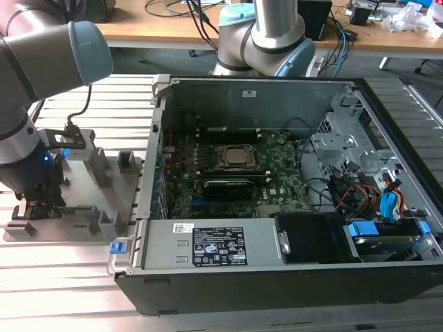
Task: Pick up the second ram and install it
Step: 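Pick up the second ram and move it above second insertion slot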
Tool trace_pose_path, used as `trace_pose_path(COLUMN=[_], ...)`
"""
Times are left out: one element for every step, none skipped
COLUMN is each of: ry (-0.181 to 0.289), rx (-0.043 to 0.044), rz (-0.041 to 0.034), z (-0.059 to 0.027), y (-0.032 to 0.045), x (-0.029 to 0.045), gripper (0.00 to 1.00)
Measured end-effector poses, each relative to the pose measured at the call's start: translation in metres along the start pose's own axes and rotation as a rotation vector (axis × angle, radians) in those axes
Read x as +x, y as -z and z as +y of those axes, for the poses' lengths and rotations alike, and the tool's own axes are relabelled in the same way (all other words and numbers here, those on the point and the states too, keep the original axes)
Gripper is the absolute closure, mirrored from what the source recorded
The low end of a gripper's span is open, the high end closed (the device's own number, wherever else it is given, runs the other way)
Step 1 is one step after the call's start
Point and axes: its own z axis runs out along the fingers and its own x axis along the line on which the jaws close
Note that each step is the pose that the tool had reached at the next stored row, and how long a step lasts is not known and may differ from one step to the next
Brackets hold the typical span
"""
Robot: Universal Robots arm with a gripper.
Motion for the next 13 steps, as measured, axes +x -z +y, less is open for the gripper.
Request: trace_pose_path(ry=[0.0,0.0,0.0,0.0,0.0,0.0,0.0,0.0,0.0,0.0,0.0,0.0,0.0], rx=[0.0,0.0001,0.0001,0.0001,0.0001,0.0001,0.0001,0.0001,0.0002,0.0001,0.0001,0.0001,0.0002], rz=[0.0,0.0,-0.0001,-0.0001,0.0,-0.0001,-0.0001,-0.0001,-0.0001,-0.0001,-0.0001,0.0,-0.0001], z=[0.0,0.0,0.0,0.0,-0.0001,0.0,0.0,0.0,0.0,0.0,0.0,0.0,-0.0001], y=[0.0,-0.0001,-0.0001,-0.0001,-0.0001,-0.0002,-0.0002,-0.0002,-0.0002,-0.0003,-0.0003,-0.0003,-0.0003], x=[0.0,0.0,0.0,0.0,0.0,0.0,0.0,0.0,0.0,0.0,0.0,0.0,0.0], gripper=[0.7,0.7,0.71,0.78,0.85,0.86,0.86,0.86,0.86,0.86,0.86,0.86,0.86])
